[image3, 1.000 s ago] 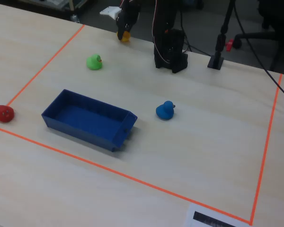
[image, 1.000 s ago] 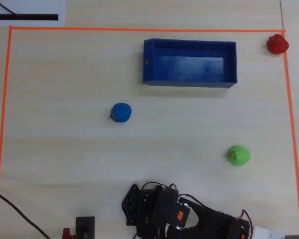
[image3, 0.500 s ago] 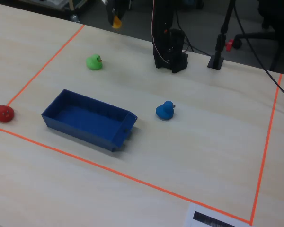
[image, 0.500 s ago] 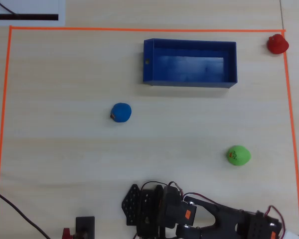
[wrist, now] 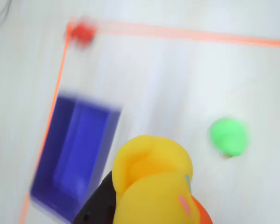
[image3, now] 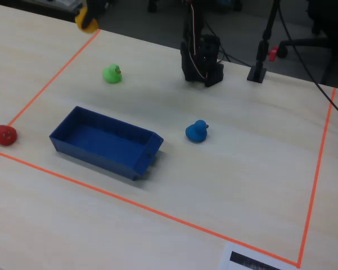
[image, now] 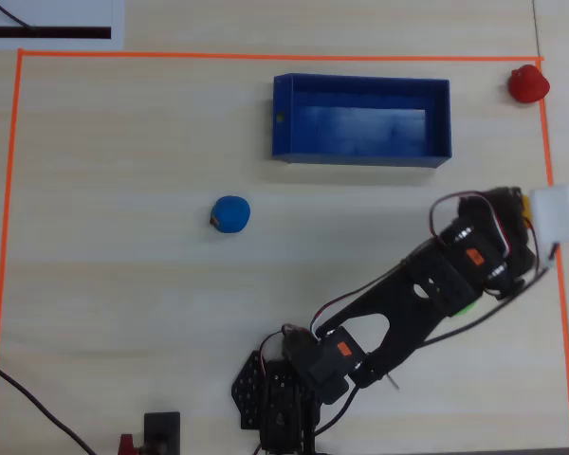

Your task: Grasp yellow duck and put it into box.

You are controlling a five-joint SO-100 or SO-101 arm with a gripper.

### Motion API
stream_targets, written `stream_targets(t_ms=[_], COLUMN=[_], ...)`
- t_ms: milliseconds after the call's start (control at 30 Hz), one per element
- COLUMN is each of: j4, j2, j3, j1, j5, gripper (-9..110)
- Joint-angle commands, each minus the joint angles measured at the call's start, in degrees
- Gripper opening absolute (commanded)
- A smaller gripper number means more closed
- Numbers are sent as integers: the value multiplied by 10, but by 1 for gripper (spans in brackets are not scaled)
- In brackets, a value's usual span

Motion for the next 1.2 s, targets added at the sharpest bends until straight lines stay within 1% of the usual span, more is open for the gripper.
stream_targets(t_ms=[0,100,233,400,667,1000,1167], j4=[7,-49,-119,-128,-192,-243,-291], j2=[6,-19,-79,-164,-301,-483,-526], j3=[-10,17,10,-38,-84,-213,-223], j1=[-135,-187,-237,-274,-281,-277,-270], j5=[-18,-42,-69,-72,-91,-125,-154], gripper=[0,0,0,0,0,0,1])
